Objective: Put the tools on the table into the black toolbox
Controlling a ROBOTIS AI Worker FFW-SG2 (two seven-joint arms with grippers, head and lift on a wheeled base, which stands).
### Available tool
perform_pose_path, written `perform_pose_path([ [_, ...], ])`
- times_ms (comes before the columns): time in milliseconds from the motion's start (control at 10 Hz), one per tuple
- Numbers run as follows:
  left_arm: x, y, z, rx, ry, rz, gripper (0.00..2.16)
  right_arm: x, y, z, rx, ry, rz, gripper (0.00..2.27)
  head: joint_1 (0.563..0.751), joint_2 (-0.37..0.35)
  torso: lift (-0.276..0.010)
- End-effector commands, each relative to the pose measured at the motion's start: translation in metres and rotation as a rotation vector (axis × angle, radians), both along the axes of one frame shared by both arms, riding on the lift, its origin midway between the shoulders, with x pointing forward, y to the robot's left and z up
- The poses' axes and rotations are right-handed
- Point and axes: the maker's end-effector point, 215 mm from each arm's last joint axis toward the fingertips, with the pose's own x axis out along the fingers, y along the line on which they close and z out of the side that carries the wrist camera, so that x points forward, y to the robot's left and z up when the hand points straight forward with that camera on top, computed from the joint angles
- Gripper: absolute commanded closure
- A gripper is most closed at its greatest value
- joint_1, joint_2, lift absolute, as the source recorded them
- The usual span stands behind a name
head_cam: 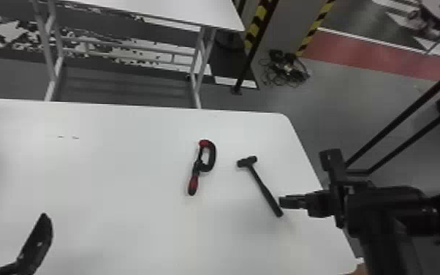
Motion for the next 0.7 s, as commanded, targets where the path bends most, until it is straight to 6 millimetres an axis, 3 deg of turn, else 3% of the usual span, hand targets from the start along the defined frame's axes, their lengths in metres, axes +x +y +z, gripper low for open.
perform_pose_path([
  [0,-0.0005,-0.0025,-0.0004,-0.003,0.001,-0.004,0.06,-0.0003,-0.0013,0.0003,0.004,-0.001,-0.005,1.83,0.695,-0.350,-0.075],
  [300,-0.0002,-0.0031,-0.0008,-0.004,0.001,-0.005,0.06,0.0001,0.0011,-0.0010,0.007,-0.006,-0.009,1.72,0.695,-0.350,-0.075],
  [400,-0.0002,-0.0031,-0.0008,-0.004,0.001,-0.005,0.06,0.0006,0.0010,-0.0006,0.006,-0.008,-0.012,1.29,0.695,-0.350,-0.075],
  [500,-0.0002,-0.0031,-0.0008,-0.004,0.001,-0.005,0.06,0.0014,0.0014,0.0007,0.008,-0.011,-0.015,0.56,0.695,-0.350,-0.075],
  [600,0.0000,-0.0033,0.0000,-0.004,-0.001,-0.005,0.06,0.0017,0.0027,0.0005,0.009,-0.010,-0.014,0.12,0.695,-0.350,-0.075],
])
